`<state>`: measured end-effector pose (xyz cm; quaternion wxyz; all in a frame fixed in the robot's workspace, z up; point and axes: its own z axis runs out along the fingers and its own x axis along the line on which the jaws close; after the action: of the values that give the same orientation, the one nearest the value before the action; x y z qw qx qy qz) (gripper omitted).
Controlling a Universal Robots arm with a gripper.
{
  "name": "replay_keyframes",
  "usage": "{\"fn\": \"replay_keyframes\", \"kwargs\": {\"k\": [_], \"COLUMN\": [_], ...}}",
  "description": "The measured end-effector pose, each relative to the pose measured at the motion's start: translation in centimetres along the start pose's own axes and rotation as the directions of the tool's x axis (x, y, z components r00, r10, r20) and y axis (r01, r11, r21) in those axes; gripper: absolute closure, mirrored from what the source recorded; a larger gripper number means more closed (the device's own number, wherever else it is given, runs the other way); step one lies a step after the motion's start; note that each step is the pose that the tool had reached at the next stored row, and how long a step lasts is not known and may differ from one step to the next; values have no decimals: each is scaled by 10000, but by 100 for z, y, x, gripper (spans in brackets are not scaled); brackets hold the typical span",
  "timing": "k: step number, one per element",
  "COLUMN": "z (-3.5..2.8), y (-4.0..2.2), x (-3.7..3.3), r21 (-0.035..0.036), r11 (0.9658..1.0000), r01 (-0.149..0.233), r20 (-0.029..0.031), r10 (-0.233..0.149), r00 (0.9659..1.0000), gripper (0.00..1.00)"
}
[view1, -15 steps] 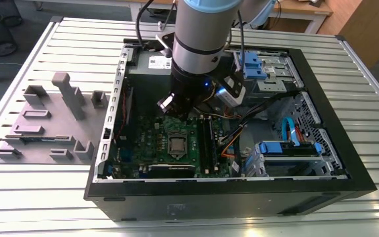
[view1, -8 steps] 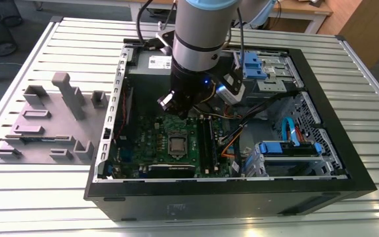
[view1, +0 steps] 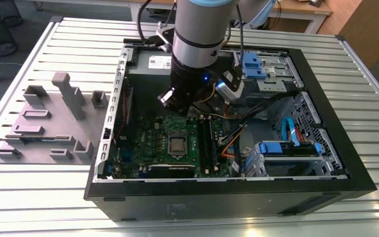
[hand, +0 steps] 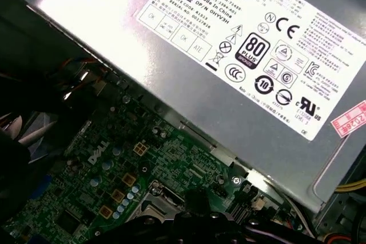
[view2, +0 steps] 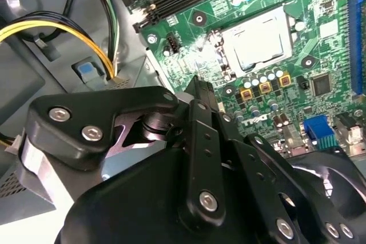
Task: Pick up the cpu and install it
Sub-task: 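Close the cpu cover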
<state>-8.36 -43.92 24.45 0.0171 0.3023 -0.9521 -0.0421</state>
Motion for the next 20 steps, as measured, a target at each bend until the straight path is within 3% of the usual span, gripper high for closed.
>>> {"fn": "replay_keyframes", "kwargs": {"k": [8, 17, 19, 20], "z": [6, 14, 14, 14], "y": [59, 118, 127, 125], "x": [-21, 60, 74, 83], "r21": [1, 37, 62, 114], "r11": [10000, 10000, 10000, 9999], "r01": [-1, -1, -2, -5], "r20": [14, 22, 6, -30], "r10": [1, 1, 2, 6], "r00": [10000, 10000, 10000, 10000], "gripper": [89, 89, 89, 89]}}
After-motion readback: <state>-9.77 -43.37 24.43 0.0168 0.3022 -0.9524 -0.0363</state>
